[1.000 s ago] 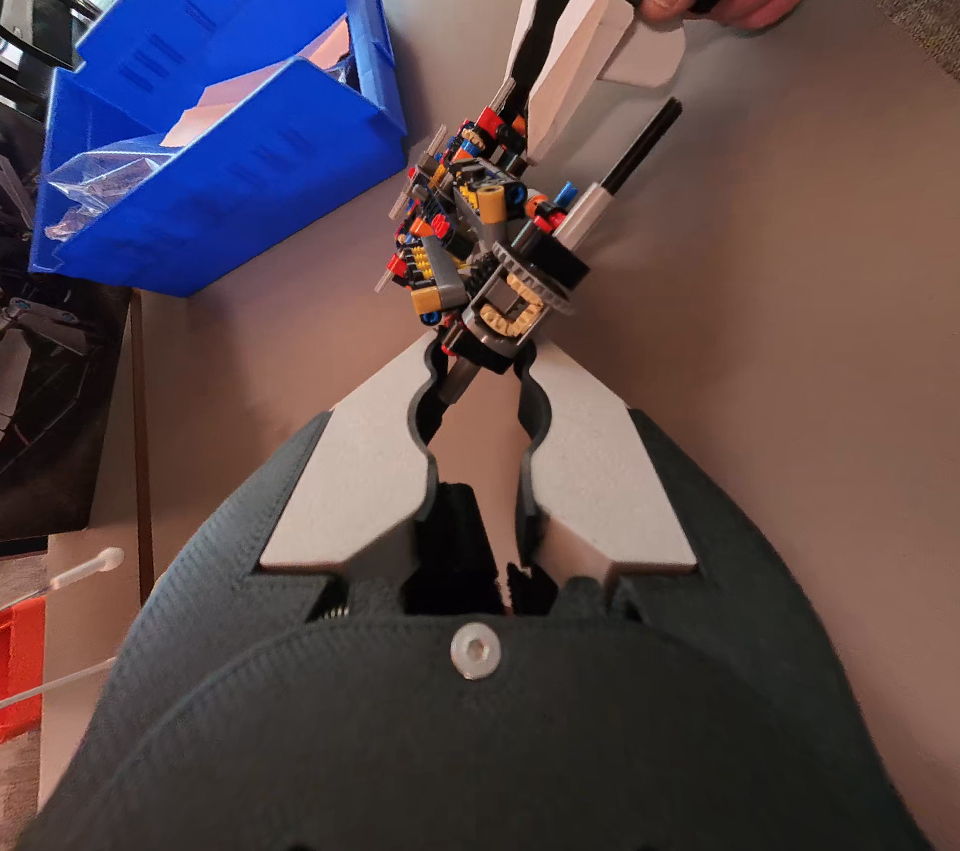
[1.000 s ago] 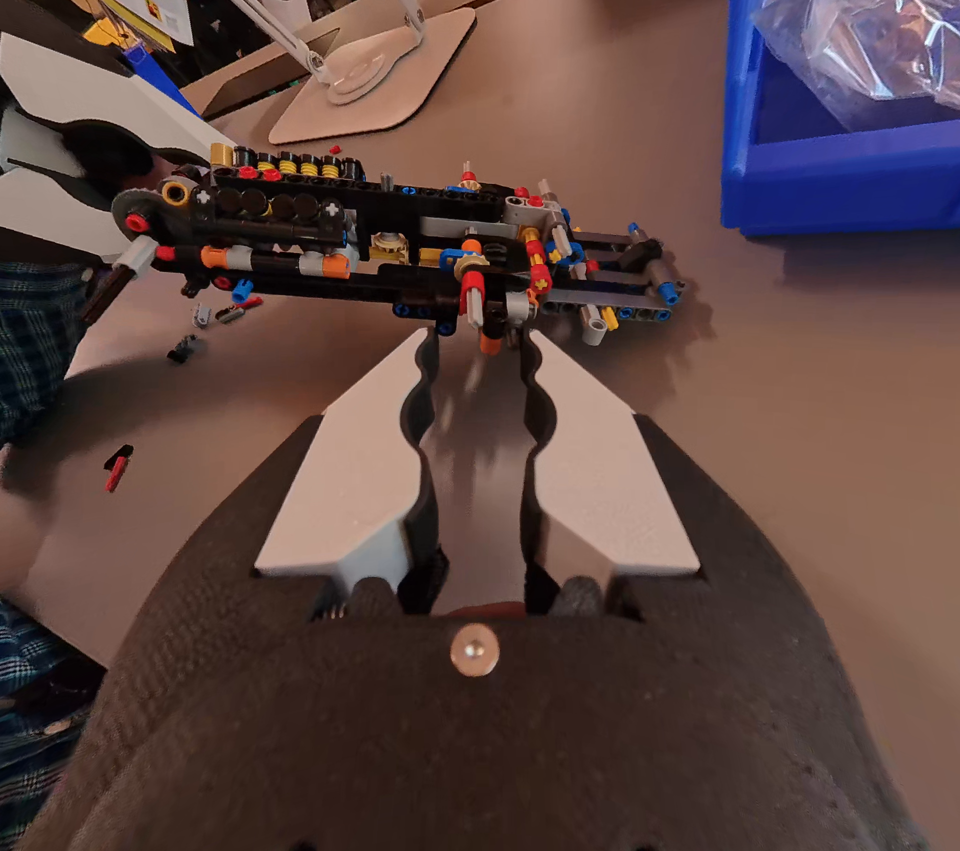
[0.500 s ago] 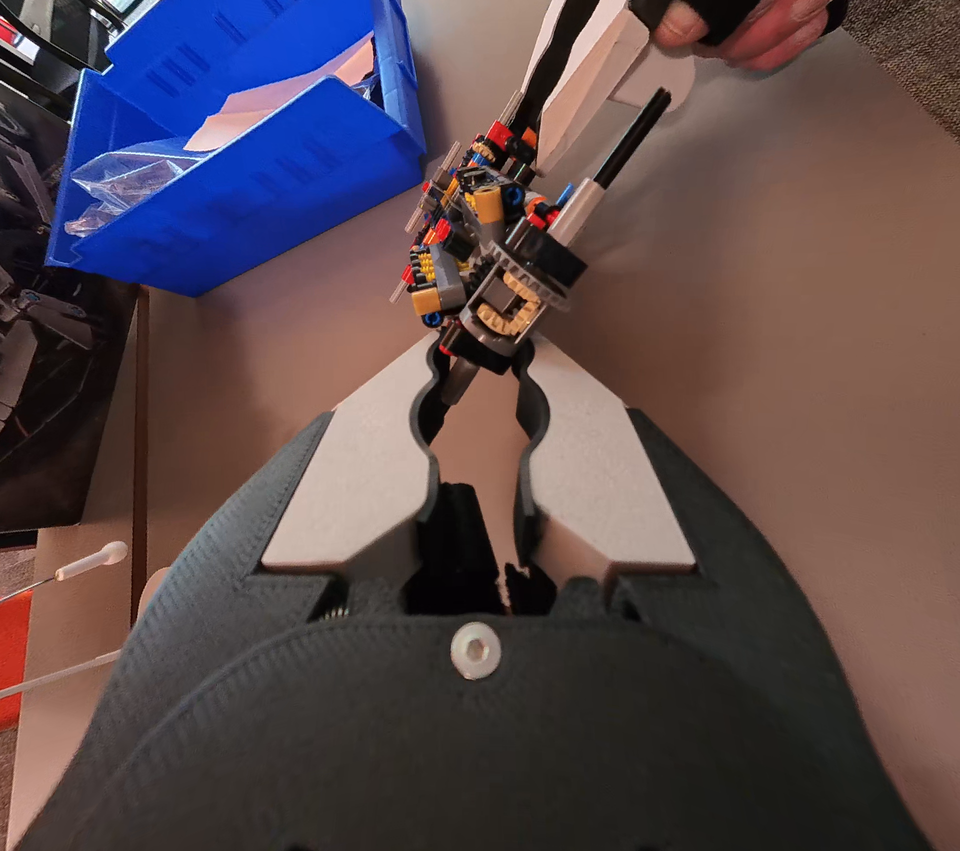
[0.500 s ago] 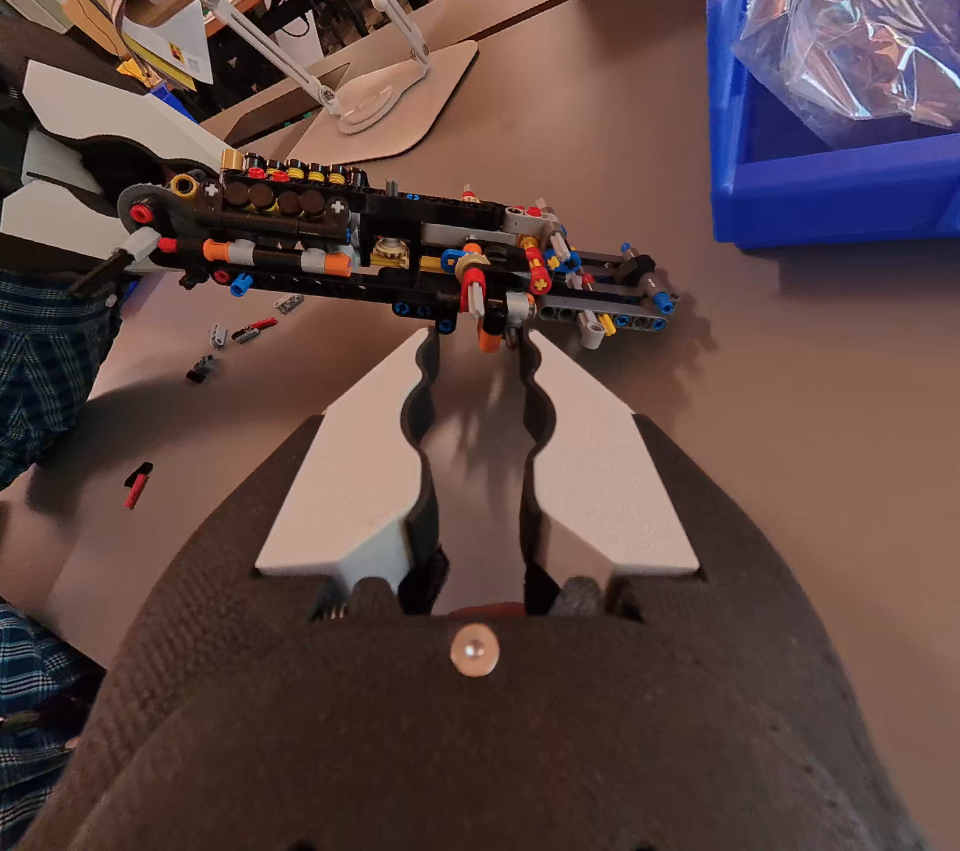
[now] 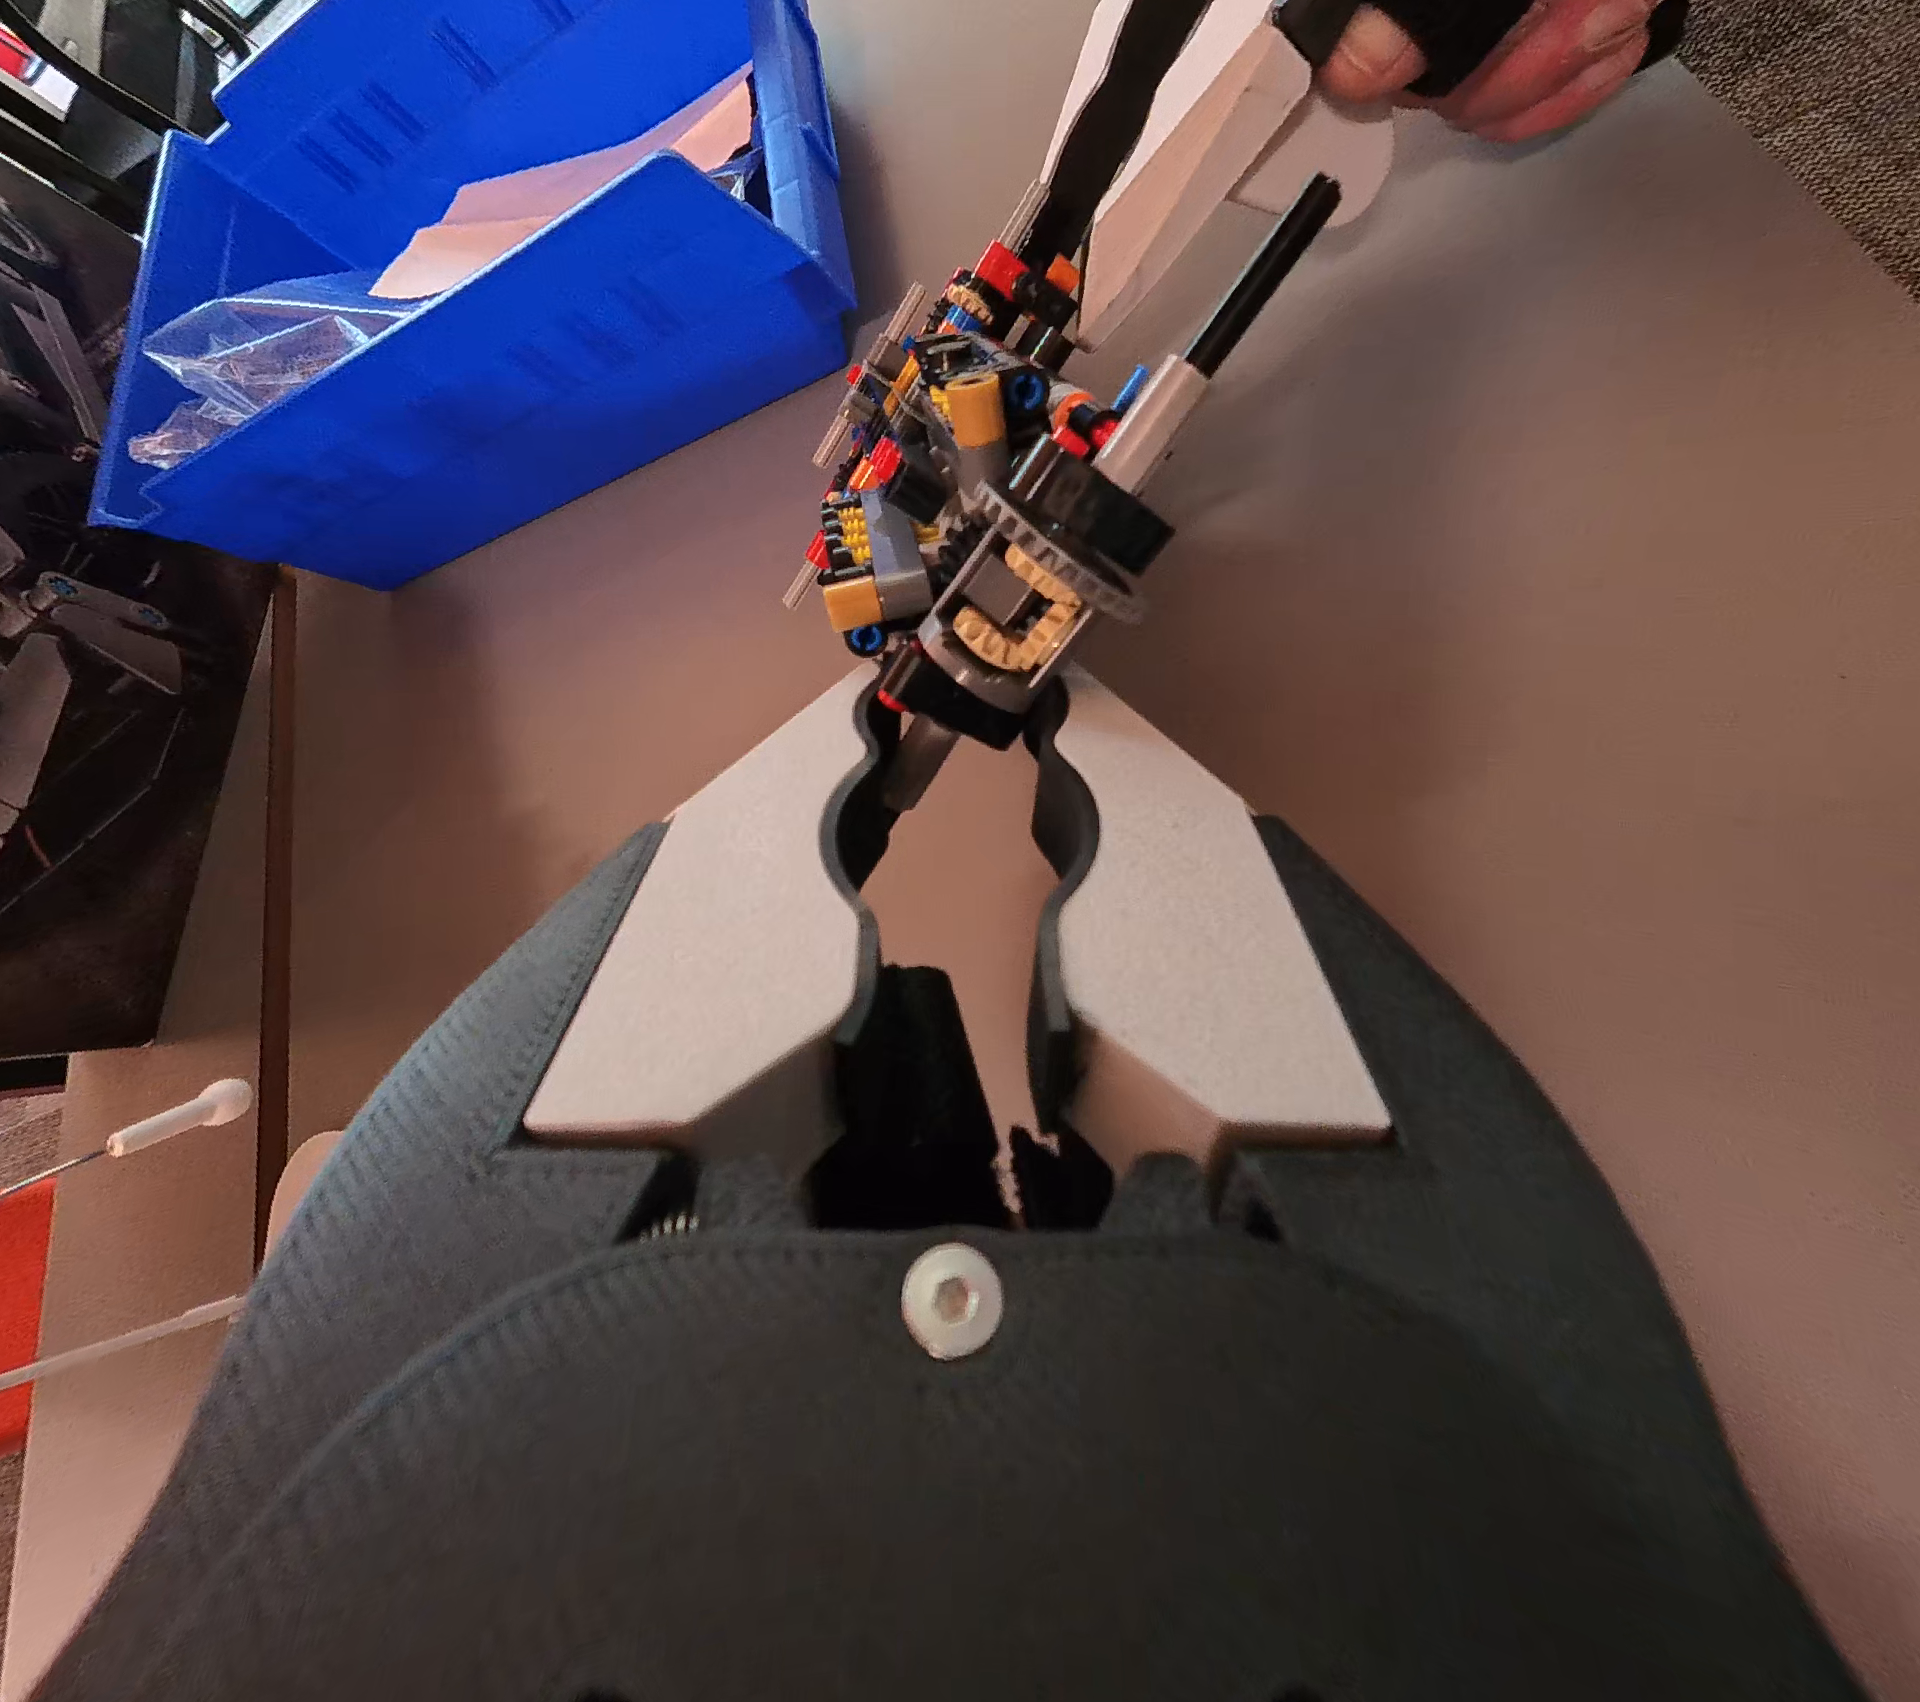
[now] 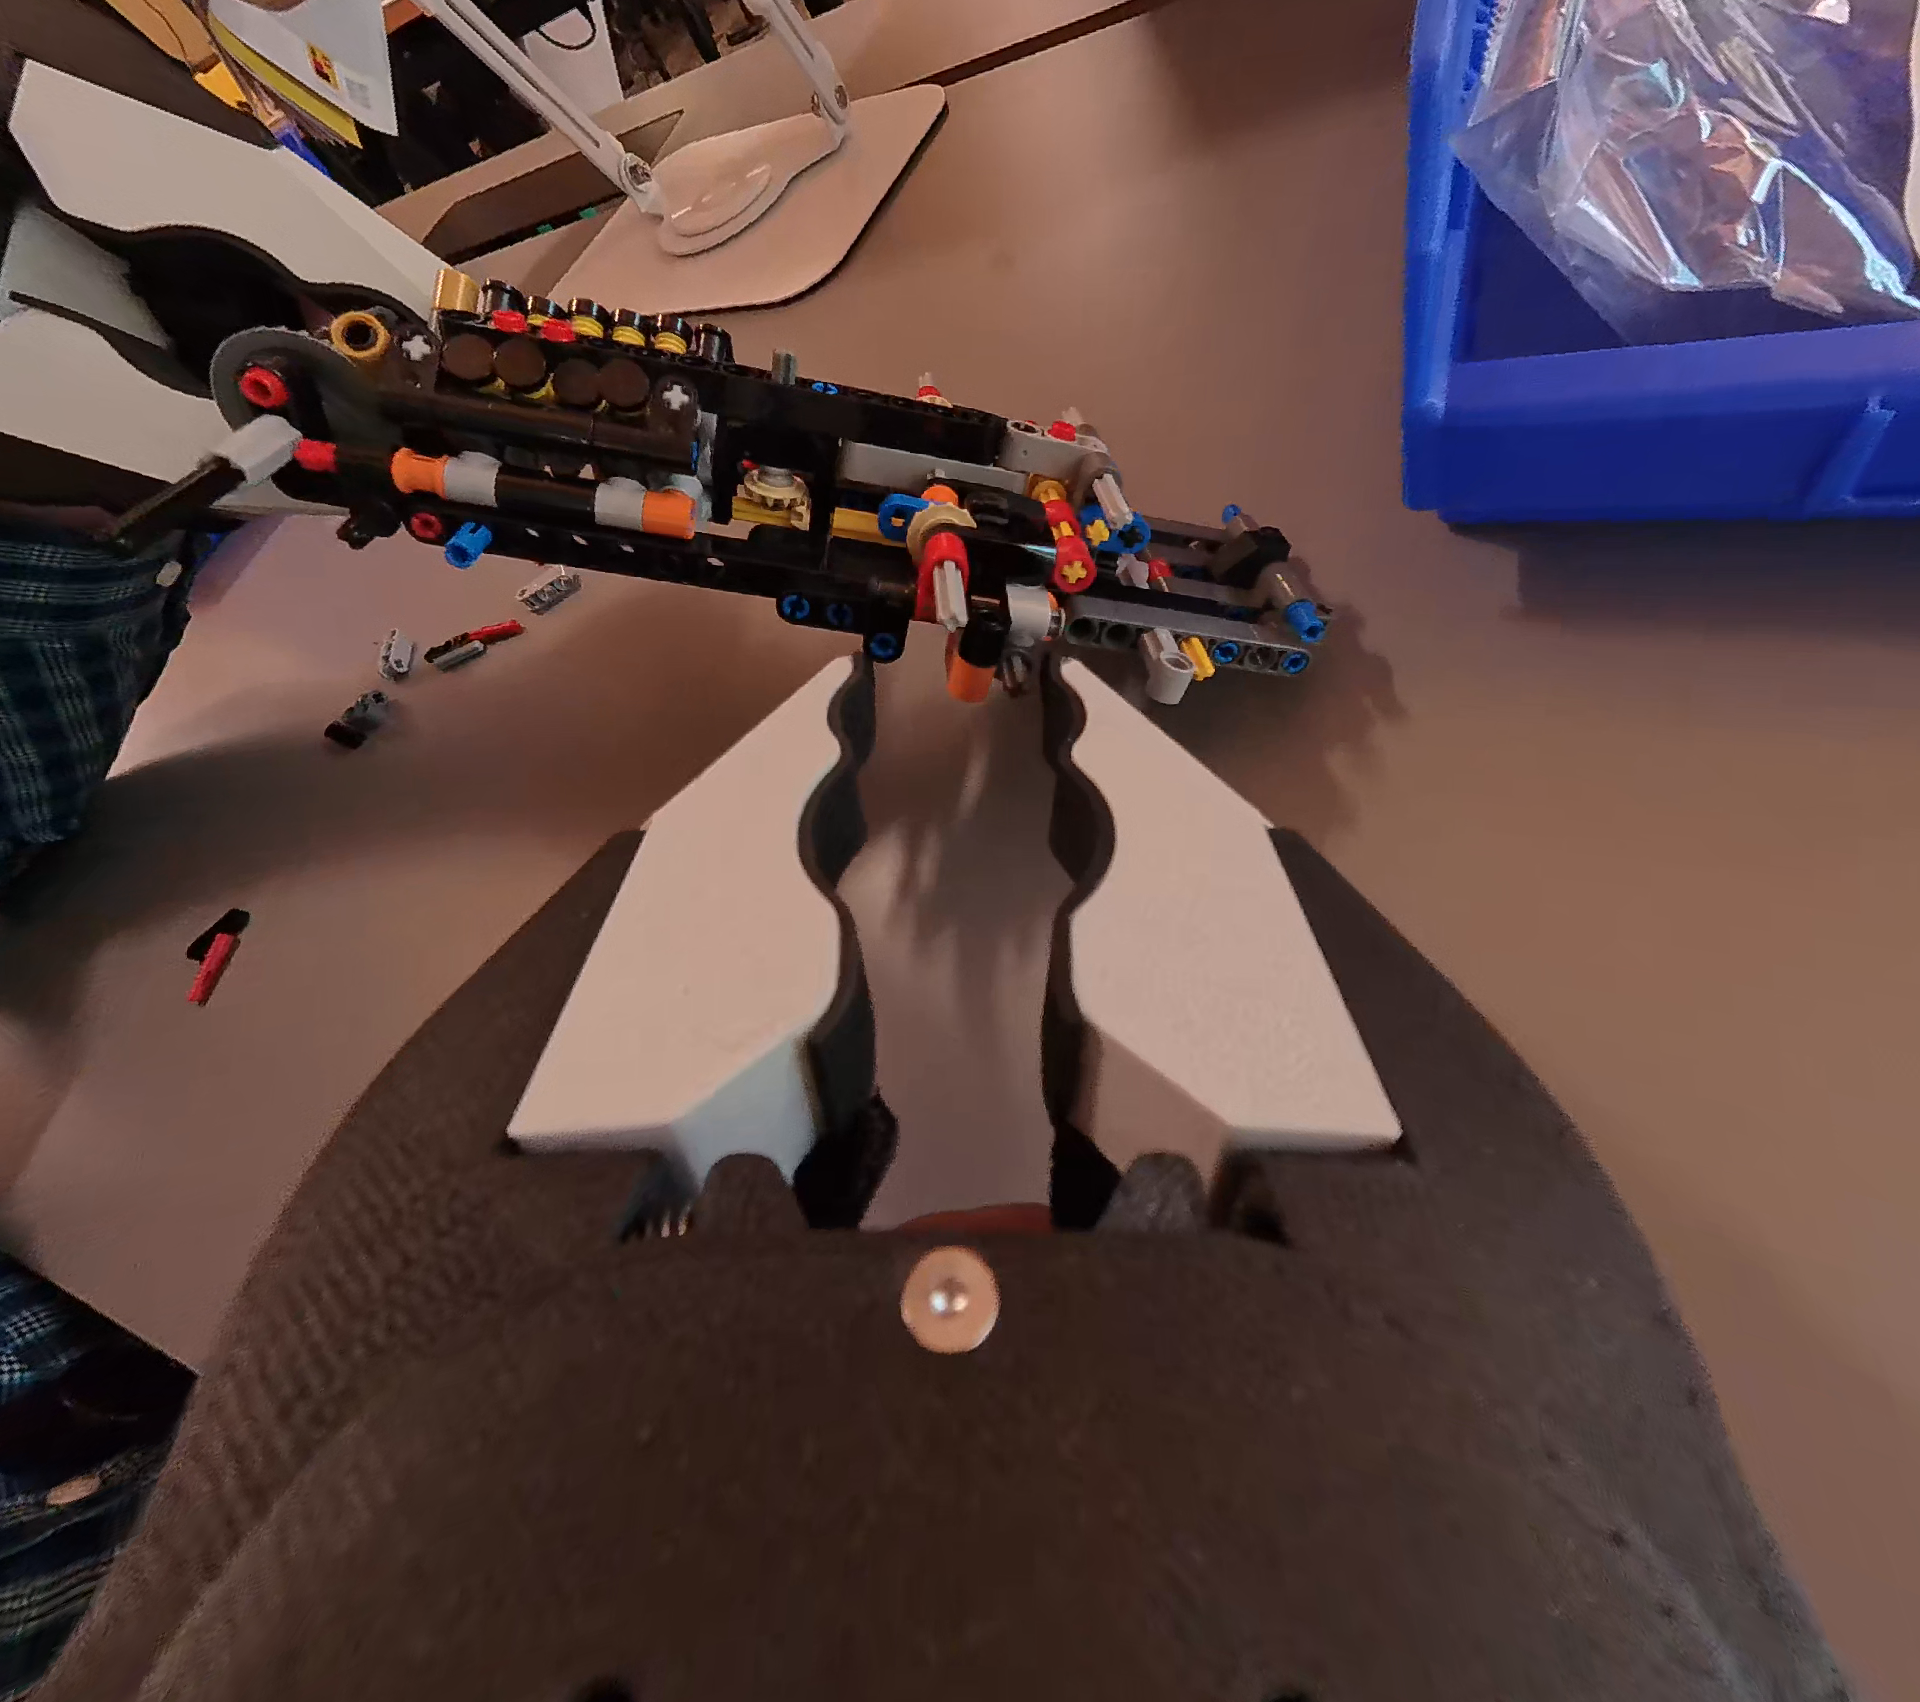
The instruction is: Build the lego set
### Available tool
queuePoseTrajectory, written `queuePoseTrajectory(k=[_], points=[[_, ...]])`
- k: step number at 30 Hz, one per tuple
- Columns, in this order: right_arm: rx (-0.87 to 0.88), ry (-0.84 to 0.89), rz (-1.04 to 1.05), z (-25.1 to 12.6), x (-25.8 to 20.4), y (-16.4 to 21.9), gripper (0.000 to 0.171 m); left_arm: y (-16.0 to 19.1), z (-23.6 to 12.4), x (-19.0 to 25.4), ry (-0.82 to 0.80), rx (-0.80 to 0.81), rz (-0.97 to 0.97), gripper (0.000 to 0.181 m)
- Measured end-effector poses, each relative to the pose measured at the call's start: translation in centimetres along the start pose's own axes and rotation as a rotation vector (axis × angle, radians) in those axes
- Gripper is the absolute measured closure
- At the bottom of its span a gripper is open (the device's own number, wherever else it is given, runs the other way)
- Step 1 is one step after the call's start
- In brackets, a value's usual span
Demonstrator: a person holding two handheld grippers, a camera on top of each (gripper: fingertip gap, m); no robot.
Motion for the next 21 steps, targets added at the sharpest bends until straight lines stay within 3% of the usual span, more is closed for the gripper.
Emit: queuePoseTrajectory(k=[10, 21], points=[[0.01, 0.018, -0.027, -0.37, 0.19, -0.19, 0.143, 0.06, 0.0, -0.14, 0.001, 0.002, -0.015, 0.16], [0.028, 0.051, -0.08, 0.5, -0.39, -0.15, 0.125, 0.18, -0.04, -0.24, 0.014, 0.009, -0.039, 0.16]])
Point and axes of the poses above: each gripper's, where its closed fingertips meet, z out along the fingers, y out of its underside, x = y × z across the jaws, the point moved 5 cm from there along -z, back along the fingers, and after that the axes turned 7 degrees about z, right-handed, at the moved point
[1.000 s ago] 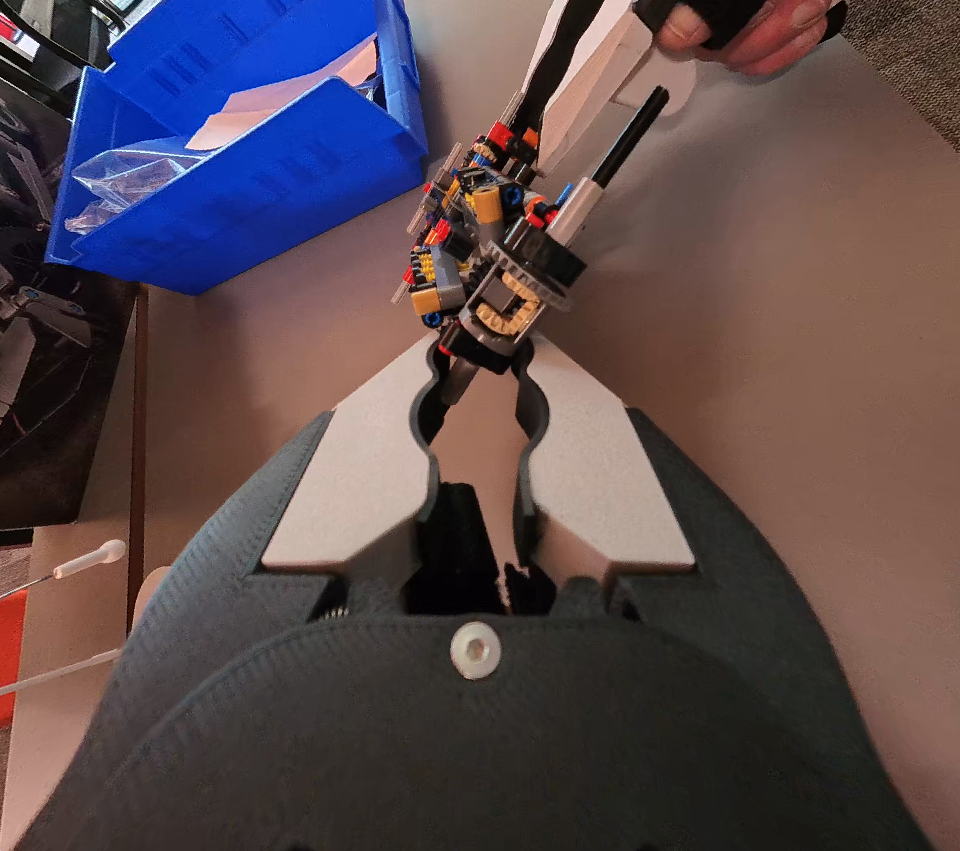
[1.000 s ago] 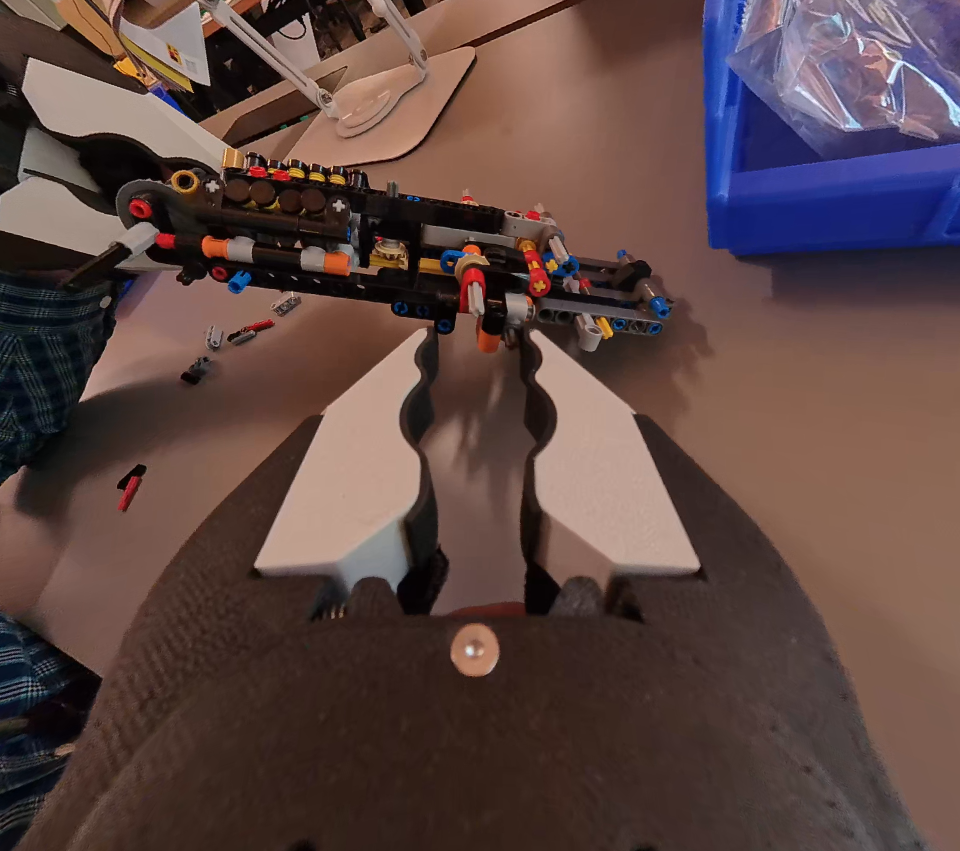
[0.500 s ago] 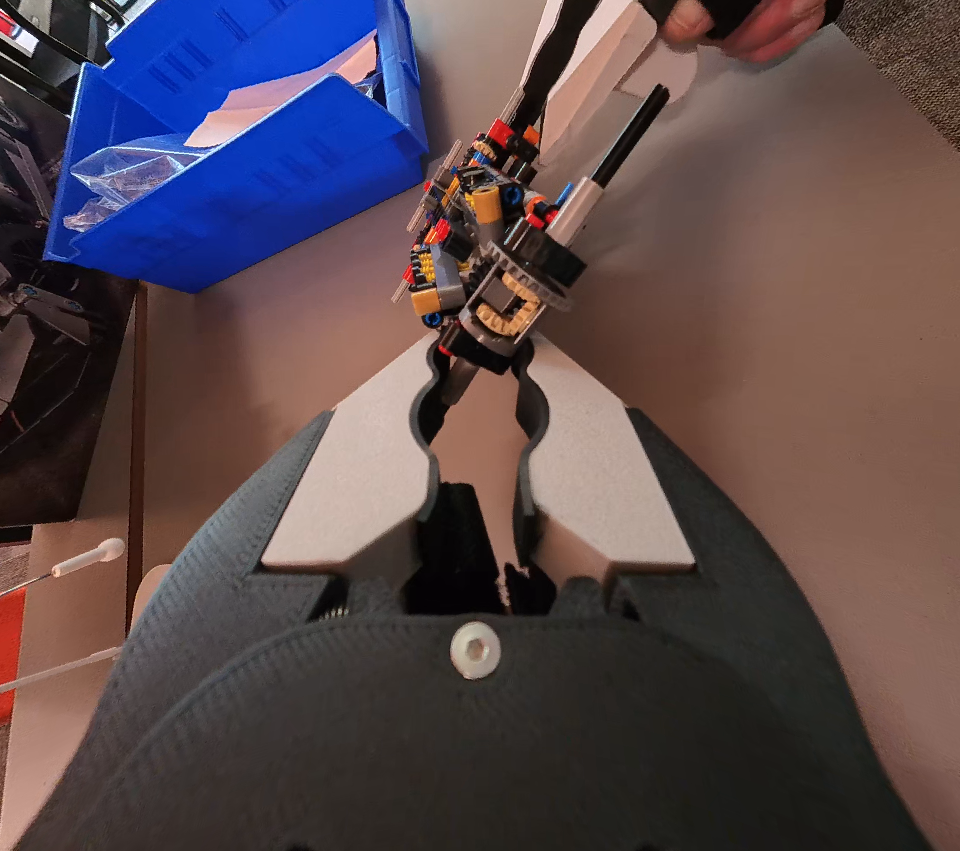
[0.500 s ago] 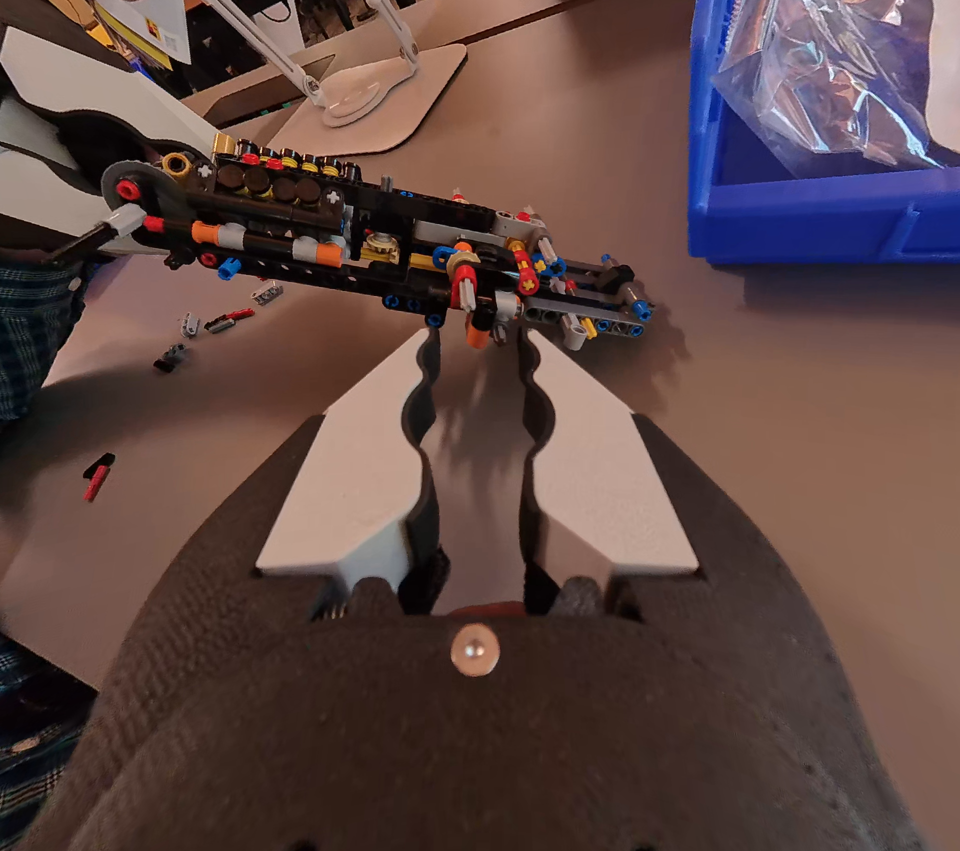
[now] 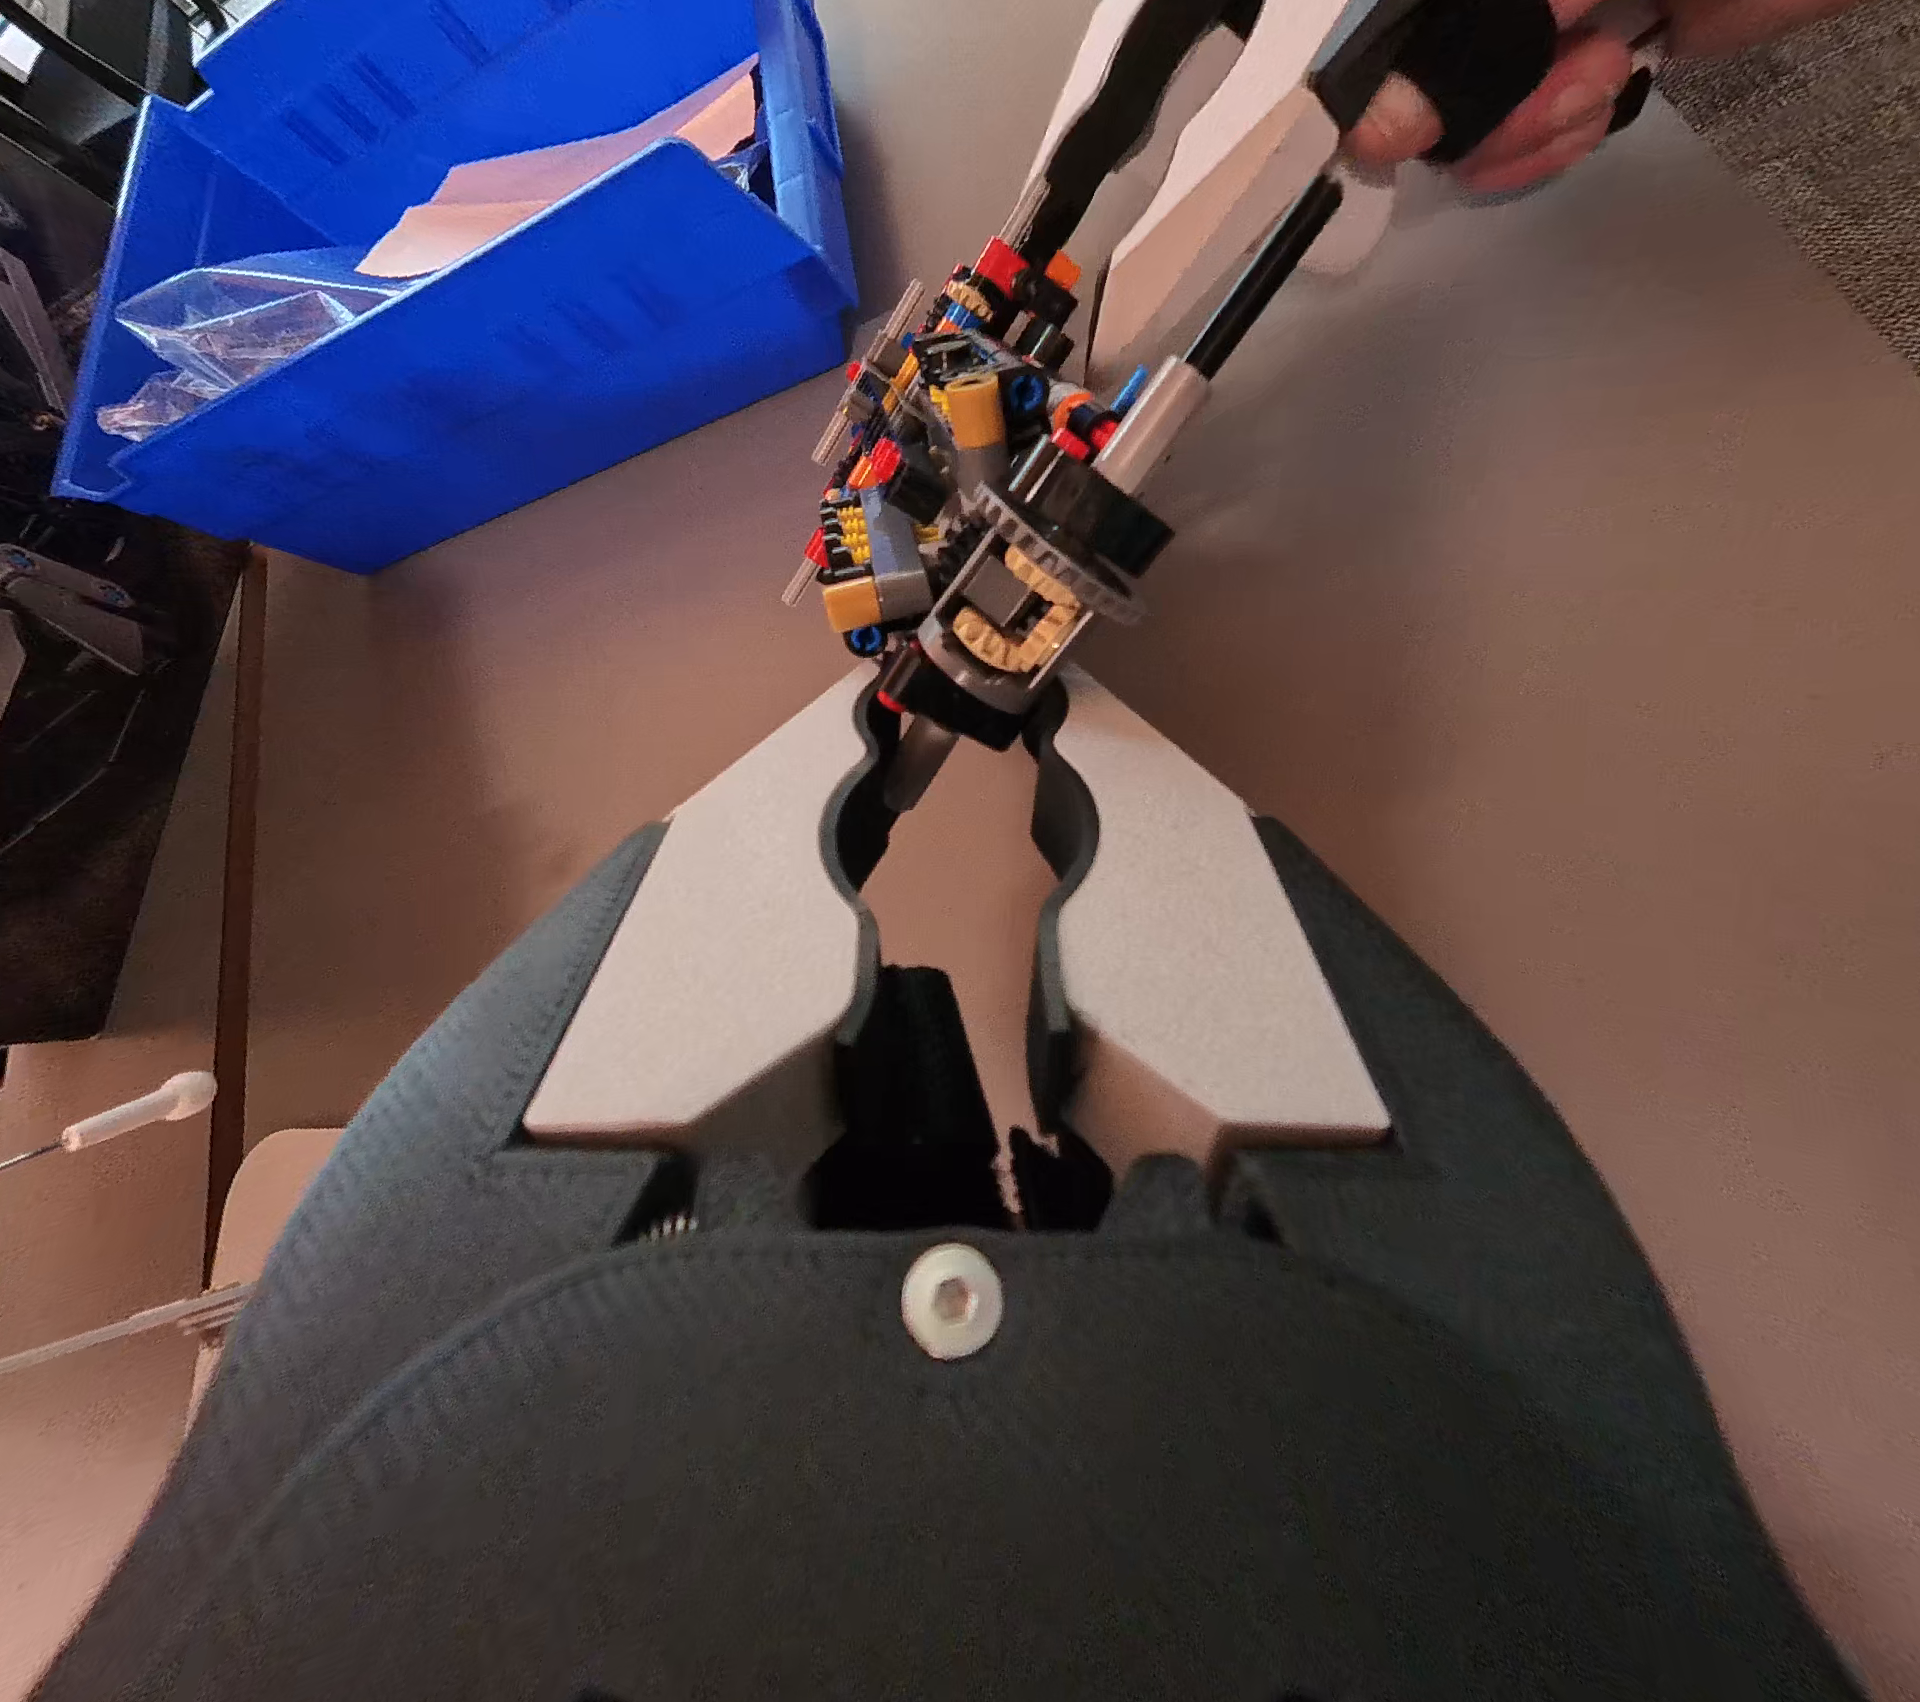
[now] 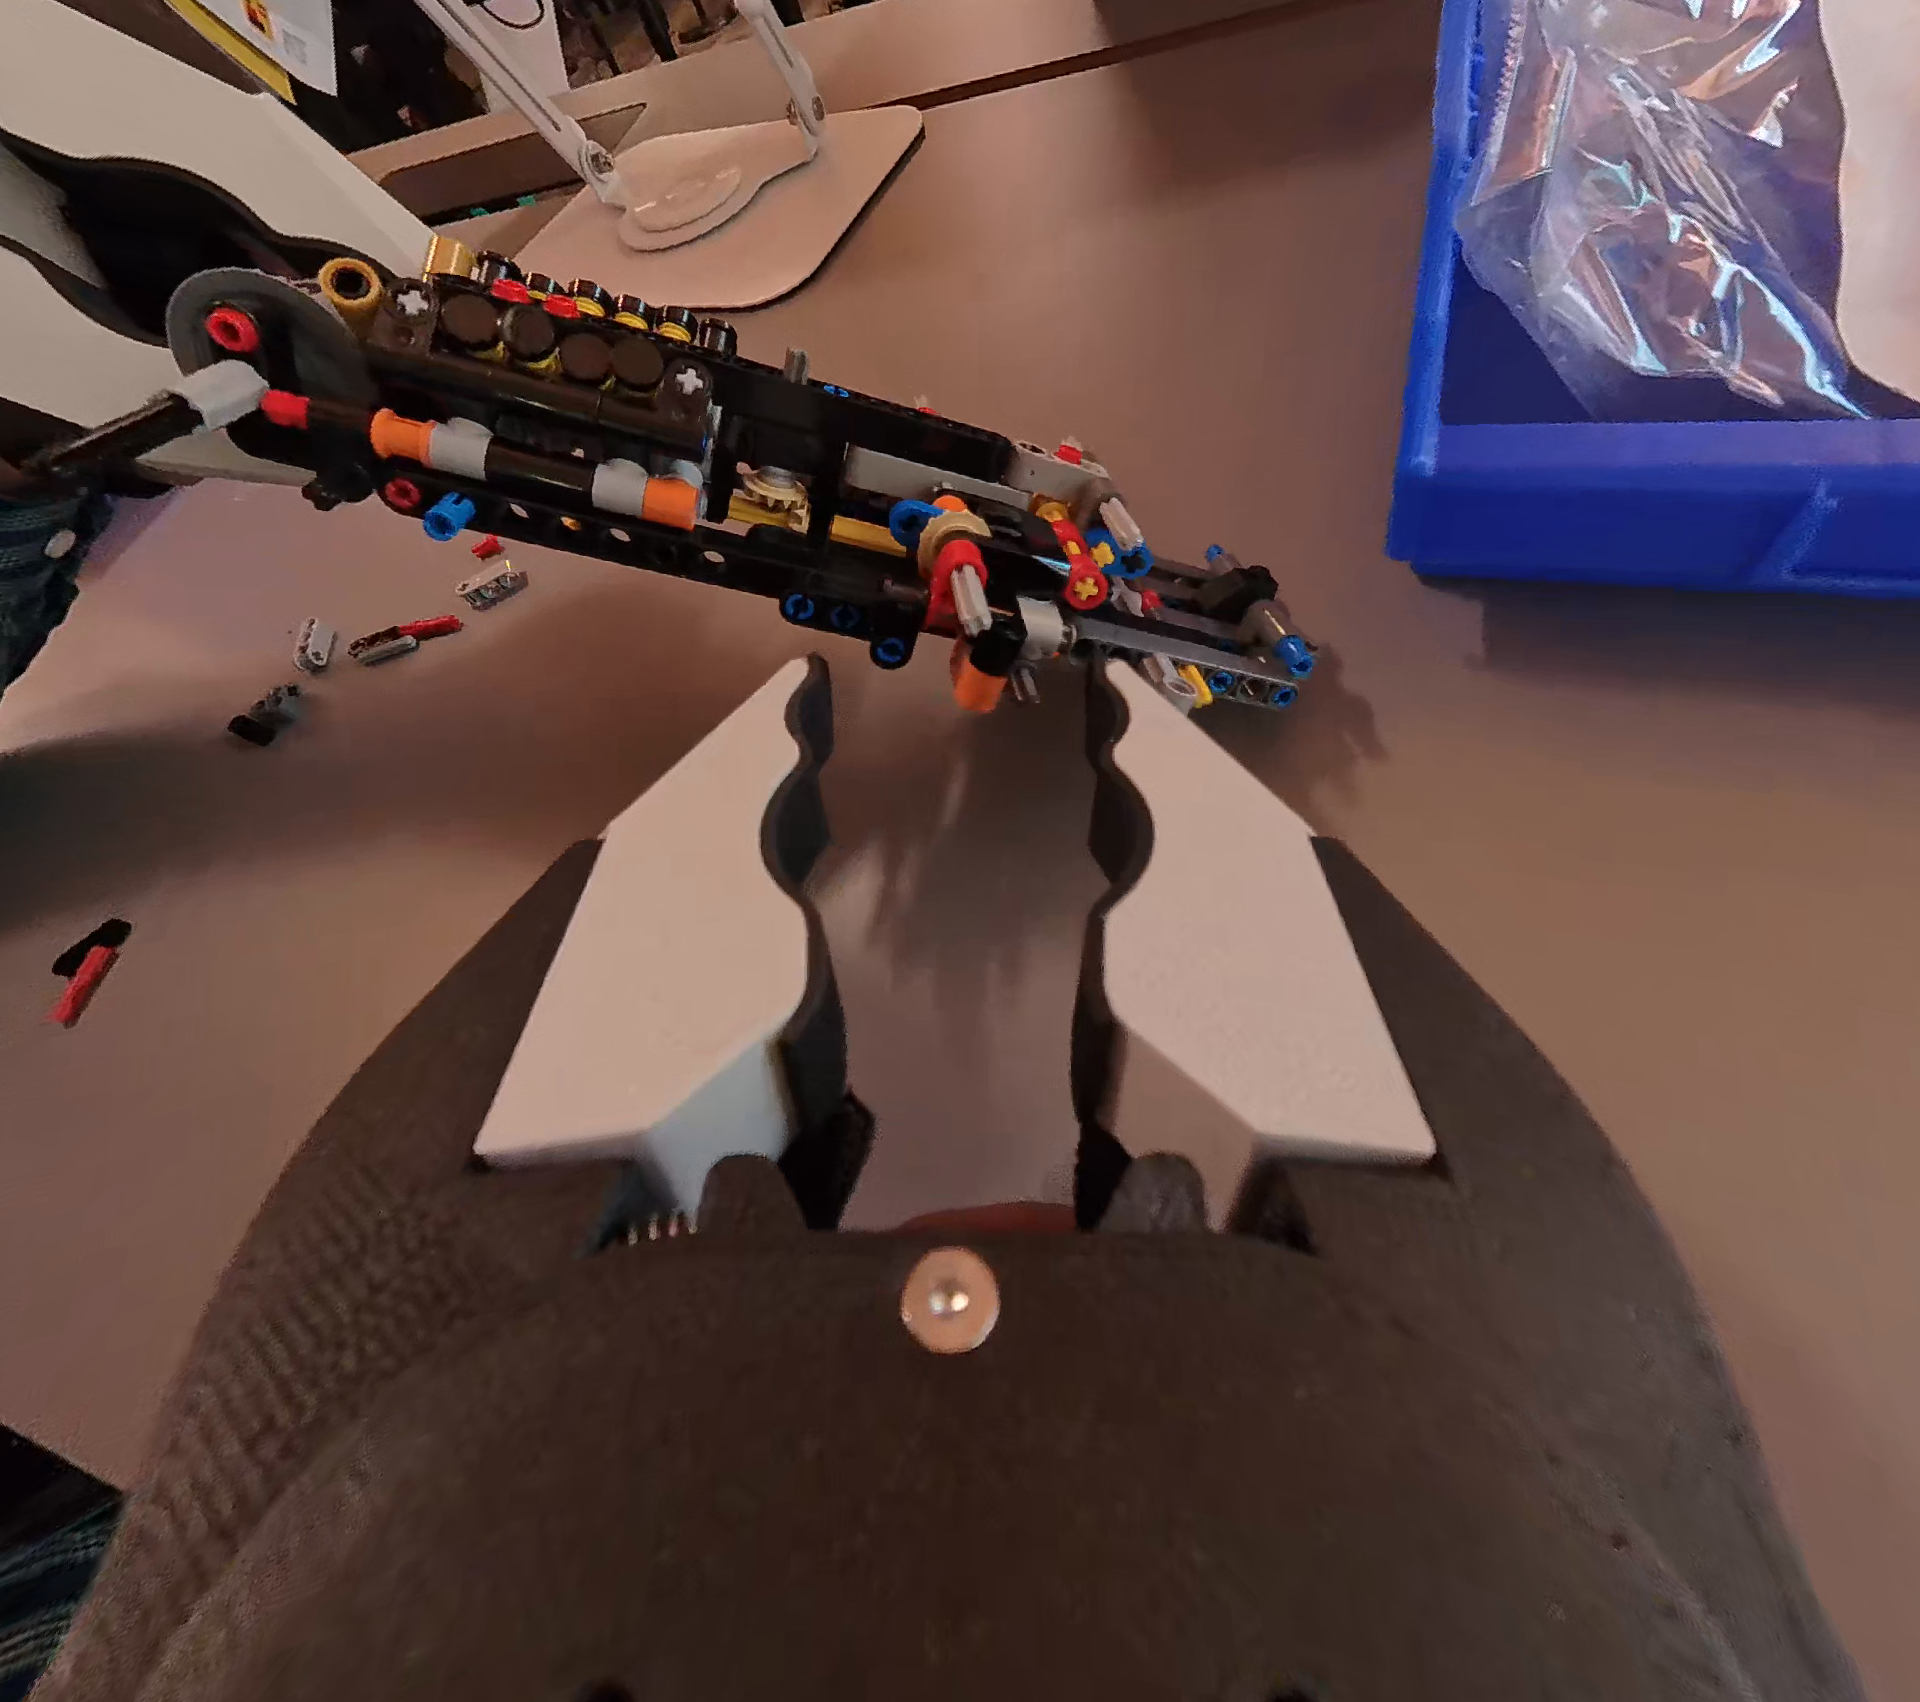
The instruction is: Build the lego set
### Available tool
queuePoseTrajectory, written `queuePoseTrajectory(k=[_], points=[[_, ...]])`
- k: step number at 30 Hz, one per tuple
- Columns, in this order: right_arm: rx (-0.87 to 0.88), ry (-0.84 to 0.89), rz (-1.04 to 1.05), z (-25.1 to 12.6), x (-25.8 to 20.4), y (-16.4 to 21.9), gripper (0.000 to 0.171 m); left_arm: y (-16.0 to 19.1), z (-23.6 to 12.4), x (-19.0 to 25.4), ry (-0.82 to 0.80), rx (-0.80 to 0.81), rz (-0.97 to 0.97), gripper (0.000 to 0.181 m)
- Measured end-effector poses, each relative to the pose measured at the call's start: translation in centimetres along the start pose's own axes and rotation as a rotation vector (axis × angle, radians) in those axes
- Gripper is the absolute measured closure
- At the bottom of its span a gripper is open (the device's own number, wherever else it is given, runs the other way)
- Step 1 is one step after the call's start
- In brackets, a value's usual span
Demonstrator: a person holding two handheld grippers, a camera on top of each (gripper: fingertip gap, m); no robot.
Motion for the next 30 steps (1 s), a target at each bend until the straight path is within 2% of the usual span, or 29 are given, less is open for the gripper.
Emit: queuePoseTrajectory(k=[4, 9, 30], points=[[0.016, 0.004, 0.013, 0.5, -0.3, 0.0, 0.125, 0.1, 0.0, 0.0, 0.007, 0.003, -0.008, 0.16], [0.034, 0.016, 0.031, 0.4, 0.0, 0.0, 0.137, 0.2, 0.0, -0.1, 0.014, 0.007, -0.017, 0.16], [0.046, 0.068, -0.017, 0.3, -0.6, -0.4, 0.138, 1.5, 0.2, -0.3, 0.083, 0.019, -0.059, 0.16]])
Point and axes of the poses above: each gripper's, where its closed fingertips meet, z out along the fingers, y out of its underside, x = y × z across the jaws, the point moved 5 cm from there along -z, back along the fingers, and after that the axes turned 7 degrees about z, right-handed, at the moved point
